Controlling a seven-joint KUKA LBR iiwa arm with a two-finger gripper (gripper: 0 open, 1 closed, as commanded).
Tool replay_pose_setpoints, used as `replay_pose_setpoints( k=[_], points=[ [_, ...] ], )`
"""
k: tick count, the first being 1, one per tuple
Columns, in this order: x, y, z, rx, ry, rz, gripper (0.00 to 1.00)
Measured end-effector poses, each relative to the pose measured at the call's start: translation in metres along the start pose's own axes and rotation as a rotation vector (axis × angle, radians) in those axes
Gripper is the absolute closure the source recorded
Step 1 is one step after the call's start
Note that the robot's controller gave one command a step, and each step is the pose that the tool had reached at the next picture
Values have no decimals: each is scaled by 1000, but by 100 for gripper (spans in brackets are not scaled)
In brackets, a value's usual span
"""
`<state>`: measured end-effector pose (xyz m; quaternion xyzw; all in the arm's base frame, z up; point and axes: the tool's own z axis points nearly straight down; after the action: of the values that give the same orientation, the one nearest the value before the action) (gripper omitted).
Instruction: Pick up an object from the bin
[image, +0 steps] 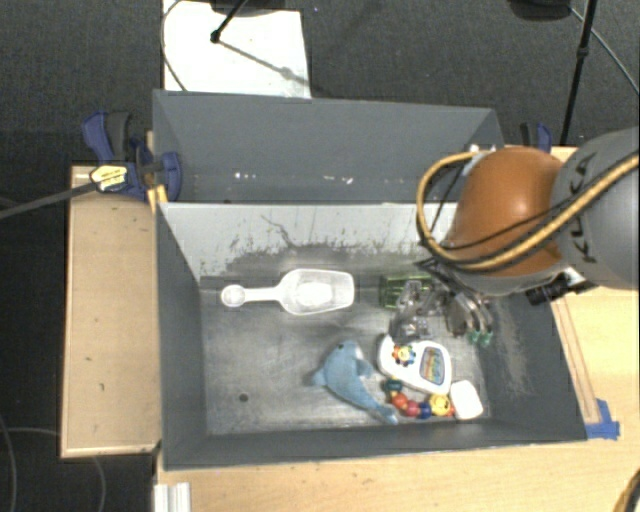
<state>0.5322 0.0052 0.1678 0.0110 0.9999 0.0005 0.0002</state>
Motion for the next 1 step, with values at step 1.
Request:
replay_pose_setpoints(
  k=[1],
  points=[
    [4,12,-12,2,-6,-21,100]
  ],
)
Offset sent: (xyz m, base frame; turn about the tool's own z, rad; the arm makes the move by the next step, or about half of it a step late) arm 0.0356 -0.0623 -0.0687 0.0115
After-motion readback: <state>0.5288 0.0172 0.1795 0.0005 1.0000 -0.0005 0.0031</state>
